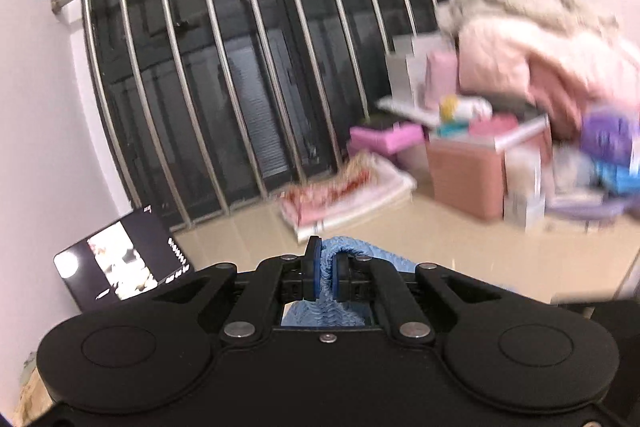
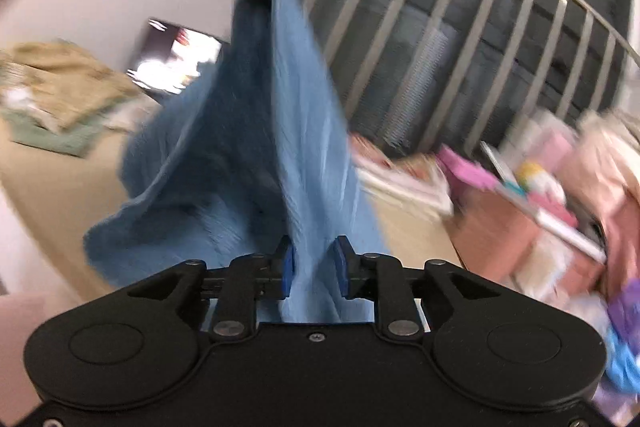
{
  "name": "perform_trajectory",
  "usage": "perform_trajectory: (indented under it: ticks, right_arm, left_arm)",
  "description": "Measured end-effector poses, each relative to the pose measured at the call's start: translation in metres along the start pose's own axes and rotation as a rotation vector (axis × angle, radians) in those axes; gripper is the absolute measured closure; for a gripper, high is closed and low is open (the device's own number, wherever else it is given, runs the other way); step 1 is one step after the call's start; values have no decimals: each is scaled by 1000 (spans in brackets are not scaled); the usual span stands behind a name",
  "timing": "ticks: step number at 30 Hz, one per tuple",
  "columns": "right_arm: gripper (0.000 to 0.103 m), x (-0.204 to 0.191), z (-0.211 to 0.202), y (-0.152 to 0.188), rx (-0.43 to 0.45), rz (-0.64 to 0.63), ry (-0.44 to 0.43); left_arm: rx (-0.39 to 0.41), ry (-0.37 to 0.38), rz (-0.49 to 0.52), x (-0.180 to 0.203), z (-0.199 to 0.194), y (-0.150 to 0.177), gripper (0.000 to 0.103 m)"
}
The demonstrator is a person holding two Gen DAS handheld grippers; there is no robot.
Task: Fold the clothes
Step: 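Lift the dress high with both grippers and shake it out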
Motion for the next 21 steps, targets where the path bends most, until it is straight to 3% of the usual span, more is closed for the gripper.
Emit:
perform_trajectory:
  ticks: [4, 11, 21]
  right_arm:
    - [80, 12, 10, 16, -81, 99, 81]
    - [74, 44, -2, 37, -119, 206, 185]
    - [71, 57, -1, 55, -185, 272, 160]
  left_arm:
    - [26, -11, -47, -11, 1, -22, 98]
    - [19, -63, -207, -52, 2, -32, 98]
    - [-7, -170, -359, -110, -17, -5, 98]
Point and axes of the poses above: each gripper's, at about its wrist camera, not at the fingertips, and z roughly the way its jaws point, x to its right, y to its underside, the point moved 2 cm from there along z, roughly the way its jaws point, and after that the axes turned 1 degree about y, right-handed, at the moved point
